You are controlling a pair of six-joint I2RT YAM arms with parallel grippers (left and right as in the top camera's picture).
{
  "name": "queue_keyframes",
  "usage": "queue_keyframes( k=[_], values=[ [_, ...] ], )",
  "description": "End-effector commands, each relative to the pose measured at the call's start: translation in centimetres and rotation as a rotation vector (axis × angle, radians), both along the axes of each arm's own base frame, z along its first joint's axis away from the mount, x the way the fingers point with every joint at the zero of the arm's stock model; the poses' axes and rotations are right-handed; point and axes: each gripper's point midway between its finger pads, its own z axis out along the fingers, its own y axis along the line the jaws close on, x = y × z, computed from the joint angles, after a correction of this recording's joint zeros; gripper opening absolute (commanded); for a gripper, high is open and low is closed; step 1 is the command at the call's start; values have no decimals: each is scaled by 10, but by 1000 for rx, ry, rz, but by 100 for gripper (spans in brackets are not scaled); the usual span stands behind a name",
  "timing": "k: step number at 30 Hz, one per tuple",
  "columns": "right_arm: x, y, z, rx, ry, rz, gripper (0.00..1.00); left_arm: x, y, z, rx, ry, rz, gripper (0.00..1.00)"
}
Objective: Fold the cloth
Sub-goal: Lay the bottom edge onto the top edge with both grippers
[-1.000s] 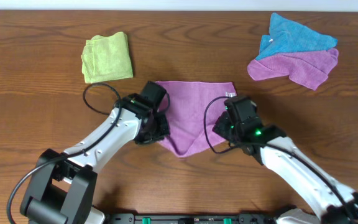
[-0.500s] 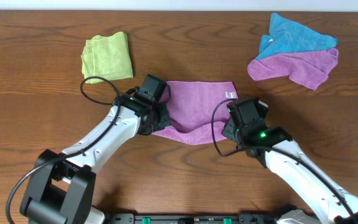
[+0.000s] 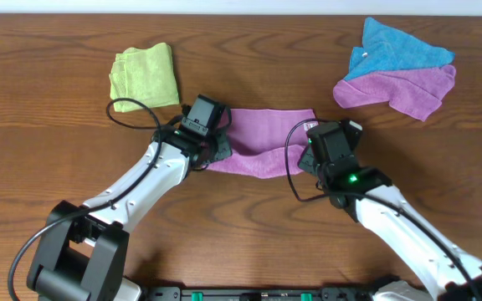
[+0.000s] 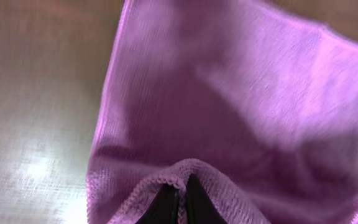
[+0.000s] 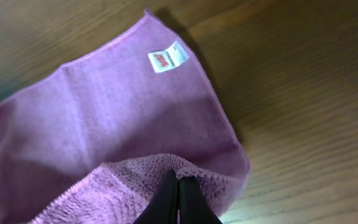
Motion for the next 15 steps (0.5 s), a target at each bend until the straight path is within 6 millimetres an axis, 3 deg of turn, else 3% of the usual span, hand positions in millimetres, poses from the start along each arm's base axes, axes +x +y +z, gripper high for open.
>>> queue_keyframes(
  k=[1, 11, 15],
  values=[
    [7, -8, -5, -26, 11, -17, 1, 12, 3, 1, 22, -35, 18, 6],
    [35, 3, 3, -30, -102, 40, 2, 28, 28, -19, 74, -27, 94, 6],
    [41, 5, 4, -37, -125, 59, 1, 39, 36, -16, 73, -61, 122, 6]
  ],
)
